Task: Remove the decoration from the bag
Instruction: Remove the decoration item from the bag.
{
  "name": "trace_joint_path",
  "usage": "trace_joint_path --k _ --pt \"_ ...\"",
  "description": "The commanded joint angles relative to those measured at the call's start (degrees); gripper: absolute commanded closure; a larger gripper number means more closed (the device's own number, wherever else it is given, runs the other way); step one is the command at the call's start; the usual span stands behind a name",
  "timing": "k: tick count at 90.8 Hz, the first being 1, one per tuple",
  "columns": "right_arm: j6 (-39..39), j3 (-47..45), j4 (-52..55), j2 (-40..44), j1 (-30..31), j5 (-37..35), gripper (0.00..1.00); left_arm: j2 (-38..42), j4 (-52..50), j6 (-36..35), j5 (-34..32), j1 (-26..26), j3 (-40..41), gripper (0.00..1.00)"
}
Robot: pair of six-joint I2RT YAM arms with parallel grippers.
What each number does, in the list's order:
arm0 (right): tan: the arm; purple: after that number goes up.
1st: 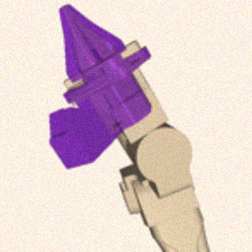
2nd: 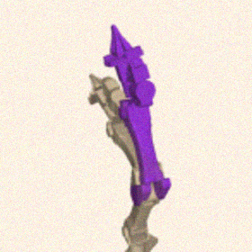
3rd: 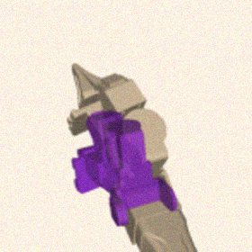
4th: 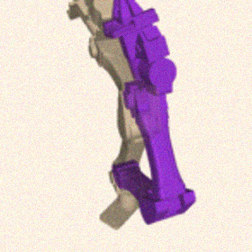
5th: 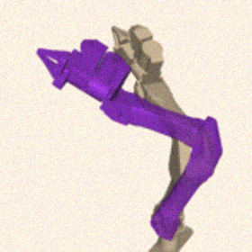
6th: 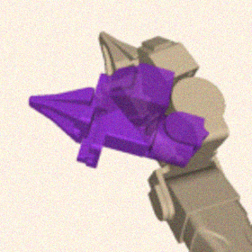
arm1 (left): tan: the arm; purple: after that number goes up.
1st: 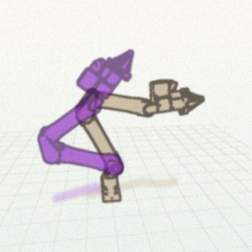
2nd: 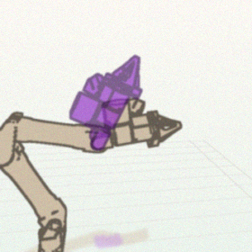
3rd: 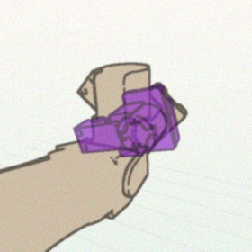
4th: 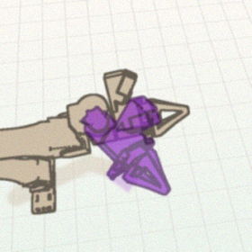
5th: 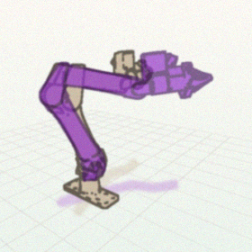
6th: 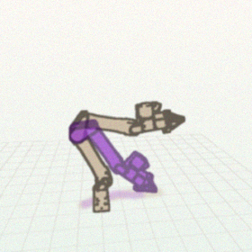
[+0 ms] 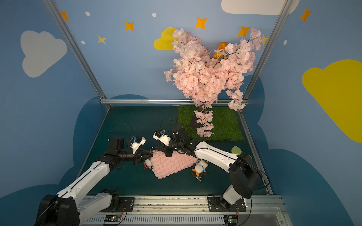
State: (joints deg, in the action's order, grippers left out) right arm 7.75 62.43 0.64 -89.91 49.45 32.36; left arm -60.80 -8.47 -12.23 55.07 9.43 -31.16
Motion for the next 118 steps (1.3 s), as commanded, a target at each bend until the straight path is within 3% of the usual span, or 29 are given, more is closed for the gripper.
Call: trace_joint_path --k 1,21,38,95,118 --pt "-0.3 -0.4 -3.1 3.2 -0.7 -0.1 1.0 0.0 0.1 -0.2 1.2 -0.1 -0.1 0.9" --pt "-0.2 -0.4 -2.6 3.2 -0.8 0.1 1.0 0.4 0.6 0.0 0.4 -0.4 -0.6 0.94" --pt "2.6 -0.2 0.8 3.7 0.0 -0.6 1.0 -0.4 4.1 7.0 1.9 -2.3 -2.1 0.98" --pt "10.6 0.7 7.9 3.9 2.8 -5.6 1.0 -4.2 4.2 19.1 0.0 -3.1 -6.1 0.98" --pt "12.4 1.3 9.8 3.6 3.8 -7.2 1.0 -5.0 4.5 20.2 -0.1 -3.1 -6.3 0.98"
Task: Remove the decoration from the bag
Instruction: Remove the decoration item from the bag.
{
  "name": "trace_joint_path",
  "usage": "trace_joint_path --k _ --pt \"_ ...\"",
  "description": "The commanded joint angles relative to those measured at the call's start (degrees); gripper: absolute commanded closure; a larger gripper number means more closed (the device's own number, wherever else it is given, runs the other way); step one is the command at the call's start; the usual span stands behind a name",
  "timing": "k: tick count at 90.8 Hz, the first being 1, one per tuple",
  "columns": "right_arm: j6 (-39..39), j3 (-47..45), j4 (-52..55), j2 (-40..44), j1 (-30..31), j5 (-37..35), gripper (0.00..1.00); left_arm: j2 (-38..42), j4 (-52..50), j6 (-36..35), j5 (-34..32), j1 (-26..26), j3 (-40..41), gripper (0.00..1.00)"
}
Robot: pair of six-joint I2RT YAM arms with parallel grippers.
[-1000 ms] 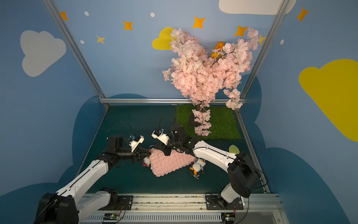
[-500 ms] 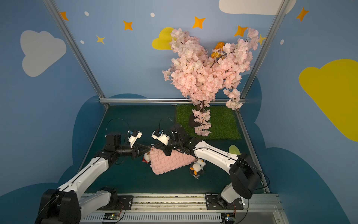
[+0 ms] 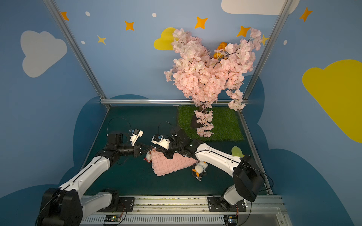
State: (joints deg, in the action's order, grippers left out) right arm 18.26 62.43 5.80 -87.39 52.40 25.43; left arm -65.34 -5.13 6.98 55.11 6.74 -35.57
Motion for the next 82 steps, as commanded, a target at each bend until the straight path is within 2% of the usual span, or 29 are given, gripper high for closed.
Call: trace_joint_path --k 1,32,73,82 --pt "2.1 1.5 4.8 1.0 1.0 -0.3 1.0 -0.5 1.2 1.0 -0.1 -0.5 -1.9 0.98" --pt "5.8 3.4 8.4 -0.5 3.8 -2.6 1.0 -1.3 0.2 1.7 -4.5 0.6 -2.8 0.98" --pt "12.4 7.8 13.3 -3.4 7.9 -7.4 1.0 -2.0 -0.6 1.3 -3.7 1.5 -4.0 0.98" --pt "10.4 7.3 12.7 -3.2 7.3 -7.7 1.0 -2.7 -1.0 1.1 -3.3 1.4 -4.7 0.98"
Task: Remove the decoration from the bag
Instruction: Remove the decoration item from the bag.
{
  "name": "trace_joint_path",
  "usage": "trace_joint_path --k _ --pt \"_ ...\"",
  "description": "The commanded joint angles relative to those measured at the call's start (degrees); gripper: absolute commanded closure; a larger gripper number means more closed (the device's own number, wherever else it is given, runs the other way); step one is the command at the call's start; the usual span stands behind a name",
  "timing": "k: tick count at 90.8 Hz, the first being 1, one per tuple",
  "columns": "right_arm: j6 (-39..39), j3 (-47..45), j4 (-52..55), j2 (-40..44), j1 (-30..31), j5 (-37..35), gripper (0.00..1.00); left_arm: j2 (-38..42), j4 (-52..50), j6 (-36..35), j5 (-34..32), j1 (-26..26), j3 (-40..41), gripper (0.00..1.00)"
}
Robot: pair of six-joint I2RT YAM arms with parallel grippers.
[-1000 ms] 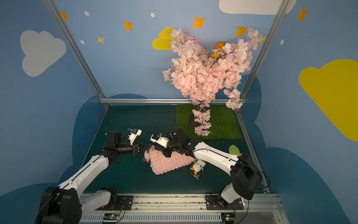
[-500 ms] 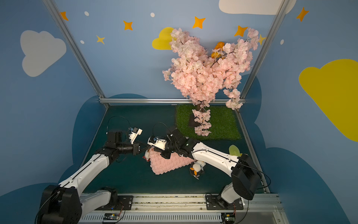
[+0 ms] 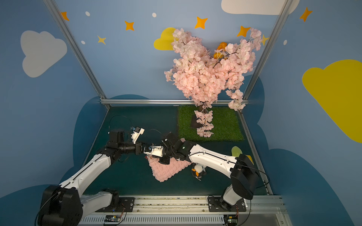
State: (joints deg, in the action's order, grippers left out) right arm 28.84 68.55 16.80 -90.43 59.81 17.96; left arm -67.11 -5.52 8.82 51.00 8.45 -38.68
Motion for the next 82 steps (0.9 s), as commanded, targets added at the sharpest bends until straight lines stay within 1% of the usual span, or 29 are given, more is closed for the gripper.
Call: trace_joint_path --k 1,9,18,30,39,52,69,82 --pt "-0.6 1.1 1.6 -0.1 -0.2 -0.3 1.0 -0.9 -0.7 -0.8 0.8 -0.3 -1.6 0.98" --pt "-5.2 0.1 -1.0 0.6 -2.3 -1.0 1.0 -0.2 -2.7 -2.4 -0.9 -0.4 -1.7 0.98" --pt "-8.4 -0.2 -3.8 0.7 -4.0 -1.9 1.0 0.6 -7.2 -5.0 -6.4 -0.8 -2.2 0.98" --pt "-11.7 -0.6 -6.7 0.8 -5.5 -2.9 1.0 -0.4 -12.3 -7.4 -8.8 -0.7 -4.1 0.98" --pt "-14.5 -0.7 -7.3 0.6 -6.4 -4.2 1.0 -0.5 -12.1 -7.2 -10.3 0.1 -3.4 0.98" --pt "-17.4 -0.4 -7.9 -0.3 -8.4 -4.6 1.0 -3.4 -12.1 -6.4 -13.7 2.4 -3.4 0.98" --pt "-18.4 0.7 -6.2 -1.5 -8.9 -6.0 1.0 -7.6 -11.8 -2.6 -19.4 4.9 -4.5 0.97" --pt "-19.0 1.2 -4.5 -2.3 -9.1 -6.8 1.0 -8.5 -10.3 -1.6 -20.9 6.7 -4.6 0.96"
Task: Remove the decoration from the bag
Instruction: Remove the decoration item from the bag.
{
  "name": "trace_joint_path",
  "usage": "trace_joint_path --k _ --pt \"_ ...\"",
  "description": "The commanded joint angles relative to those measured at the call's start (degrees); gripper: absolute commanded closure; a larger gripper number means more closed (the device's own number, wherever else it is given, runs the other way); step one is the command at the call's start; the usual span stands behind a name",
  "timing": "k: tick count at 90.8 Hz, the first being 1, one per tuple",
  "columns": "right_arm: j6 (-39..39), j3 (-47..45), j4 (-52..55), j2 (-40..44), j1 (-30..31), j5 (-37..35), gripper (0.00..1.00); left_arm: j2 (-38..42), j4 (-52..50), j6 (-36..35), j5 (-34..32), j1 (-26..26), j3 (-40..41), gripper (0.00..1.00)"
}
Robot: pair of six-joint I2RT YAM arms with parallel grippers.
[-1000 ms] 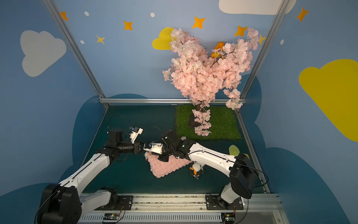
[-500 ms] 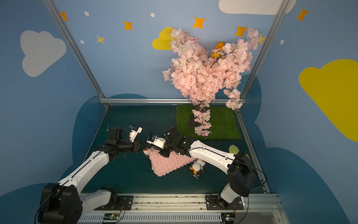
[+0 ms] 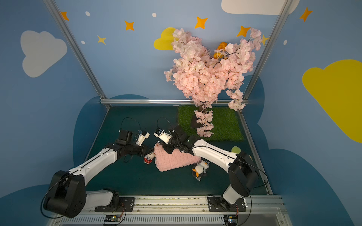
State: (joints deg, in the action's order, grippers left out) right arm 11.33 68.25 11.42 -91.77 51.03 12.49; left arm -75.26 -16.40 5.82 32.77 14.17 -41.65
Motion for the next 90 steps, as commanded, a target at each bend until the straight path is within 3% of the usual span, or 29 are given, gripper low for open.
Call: trace_joint_path --k 1,46,90 --pt "-1.5 1.6 1.1 -1.2 -0.3 -1.6 1.0 -0.4 0.6 1.4 -2.8 1.0 -1.5 0.96" --pt "-6.1 4.3 1.8 -4.9 0.2 -5.5 1.0 -2.7 -6.4 2.2 -14.2 1.3 -4.0 0.97" --pt "-11.1 7.6 1.6 -10.4 1.1 -5.5 1.0 -4.9 -9.0 4.5 -11.6 1.7 -6.5 0.89"
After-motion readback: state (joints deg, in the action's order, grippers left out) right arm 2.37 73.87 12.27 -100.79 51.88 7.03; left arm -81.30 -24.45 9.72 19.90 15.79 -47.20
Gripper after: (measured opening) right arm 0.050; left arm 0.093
